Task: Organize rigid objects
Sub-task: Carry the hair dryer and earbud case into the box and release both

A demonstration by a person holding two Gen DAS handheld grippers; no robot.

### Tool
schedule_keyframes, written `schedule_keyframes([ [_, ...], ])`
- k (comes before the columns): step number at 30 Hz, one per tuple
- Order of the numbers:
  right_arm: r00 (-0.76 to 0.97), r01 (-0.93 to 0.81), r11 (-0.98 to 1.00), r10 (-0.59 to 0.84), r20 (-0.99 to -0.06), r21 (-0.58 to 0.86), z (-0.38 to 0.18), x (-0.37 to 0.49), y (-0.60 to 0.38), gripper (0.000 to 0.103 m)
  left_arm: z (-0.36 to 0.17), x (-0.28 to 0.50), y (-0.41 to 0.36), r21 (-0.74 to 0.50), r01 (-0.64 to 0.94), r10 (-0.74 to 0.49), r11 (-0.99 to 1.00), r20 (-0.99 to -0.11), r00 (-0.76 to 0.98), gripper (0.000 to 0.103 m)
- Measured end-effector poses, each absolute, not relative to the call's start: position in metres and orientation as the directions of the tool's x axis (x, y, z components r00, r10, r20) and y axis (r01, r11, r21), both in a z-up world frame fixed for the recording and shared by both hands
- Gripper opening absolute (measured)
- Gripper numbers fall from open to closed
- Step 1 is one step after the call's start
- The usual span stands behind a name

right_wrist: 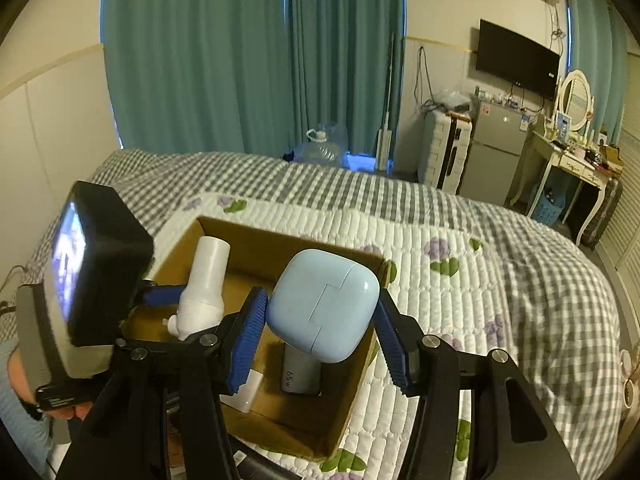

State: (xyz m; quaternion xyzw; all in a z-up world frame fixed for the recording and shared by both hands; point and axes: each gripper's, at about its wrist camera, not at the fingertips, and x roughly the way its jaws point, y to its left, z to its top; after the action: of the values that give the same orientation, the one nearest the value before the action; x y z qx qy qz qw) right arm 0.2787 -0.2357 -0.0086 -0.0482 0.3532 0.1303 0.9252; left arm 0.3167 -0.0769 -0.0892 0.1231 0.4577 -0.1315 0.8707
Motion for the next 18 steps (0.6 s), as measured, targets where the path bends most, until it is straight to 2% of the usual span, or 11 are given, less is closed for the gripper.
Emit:
schedule_keyframes([
  [4,0.700,-0.278,0.960,0.224,-0.678,0.029,-0.025,0.284,-0.242,0.054,-0.103,0.318,-0.078,0.090,0.365,-0.124,0.927,-0.844,0.522,0.053],
  [7,0.690,-0.280,0.959,0.238,-0.684,0.051,-0.029,0.285,-0.245,0.054,-0.105,0.317,-0.079,0.095,0.372,-0.126,0.923,-0.841,0.527,0.057],
  [9,0.692,-0.276,0.960,0.232,-0.684,0.046,-0.030,0.286,-0.246,0.054,-0.105,0.318,-0.081,0.117,0.363,-0.109,0.924,-0.831,0.545,0.071],
  [10,0.693,-0.274,0.961,0.229,-0.683,0.044,-0.029,0.285,-0.247,0.054,-0.103,0.318,-0.082,0.129,0.352,-0.097,0.927,-0.824,0.558,0.082],
  [11,0.695,-0.273,0.961,0.228,-0.682,0.043,-0.029,0.284,-0.247,0.054,-0.099,0.315,-0.082,0.137,0.338,-0.089,0.931,-0.814,0.574,0.085],
  [18,0.719,-0.250,0.968,0.208,-0.664,0.032,-0.009,0.265,-0.249,0.054,-0.054,0.291,-0.068,0.125,0.315,-0.113,0.941,-0.761,0.639,0.085],
])
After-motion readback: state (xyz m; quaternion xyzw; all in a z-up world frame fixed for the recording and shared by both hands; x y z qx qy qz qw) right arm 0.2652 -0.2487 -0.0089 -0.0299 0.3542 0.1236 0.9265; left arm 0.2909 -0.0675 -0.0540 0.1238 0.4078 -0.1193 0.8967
